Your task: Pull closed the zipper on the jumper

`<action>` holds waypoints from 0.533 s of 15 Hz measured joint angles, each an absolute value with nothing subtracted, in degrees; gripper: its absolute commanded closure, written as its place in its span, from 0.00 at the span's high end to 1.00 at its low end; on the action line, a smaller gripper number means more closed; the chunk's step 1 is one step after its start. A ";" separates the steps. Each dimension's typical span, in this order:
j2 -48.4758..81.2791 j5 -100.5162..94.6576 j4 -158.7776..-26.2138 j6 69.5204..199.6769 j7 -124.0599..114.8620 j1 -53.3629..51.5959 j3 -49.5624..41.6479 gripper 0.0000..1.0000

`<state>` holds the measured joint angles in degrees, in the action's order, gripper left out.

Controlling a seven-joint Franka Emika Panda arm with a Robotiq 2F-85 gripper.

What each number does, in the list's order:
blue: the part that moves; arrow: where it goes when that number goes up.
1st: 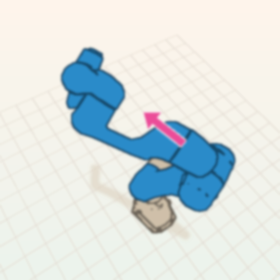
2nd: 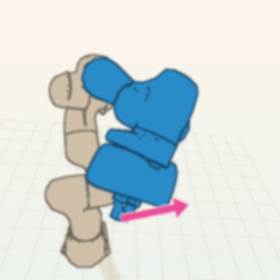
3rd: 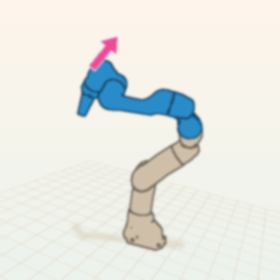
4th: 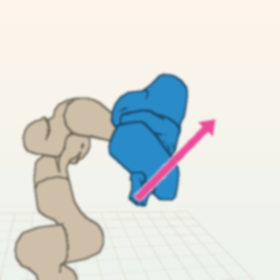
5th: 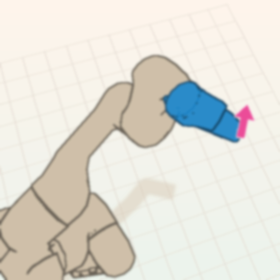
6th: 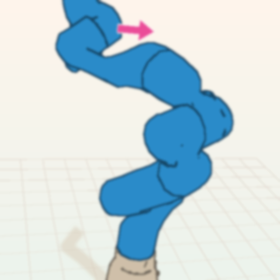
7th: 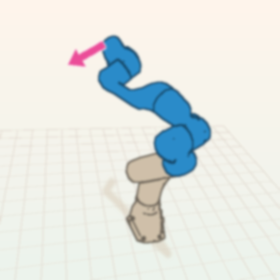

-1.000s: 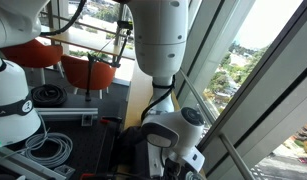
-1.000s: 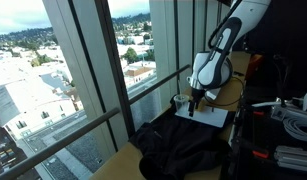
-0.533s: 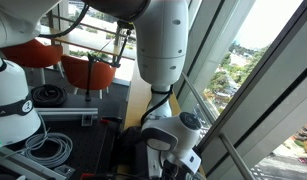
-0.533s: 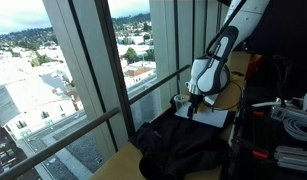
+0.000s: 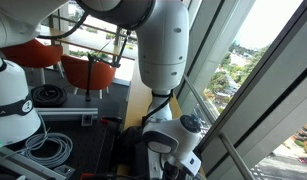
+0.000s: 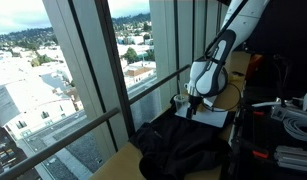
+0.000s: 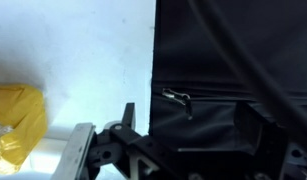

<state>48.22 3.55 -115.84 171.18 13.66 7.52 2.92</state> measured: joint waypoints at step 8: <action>48.79 3.44 -114.70 171.18 13.62 7.46 2.90 0.14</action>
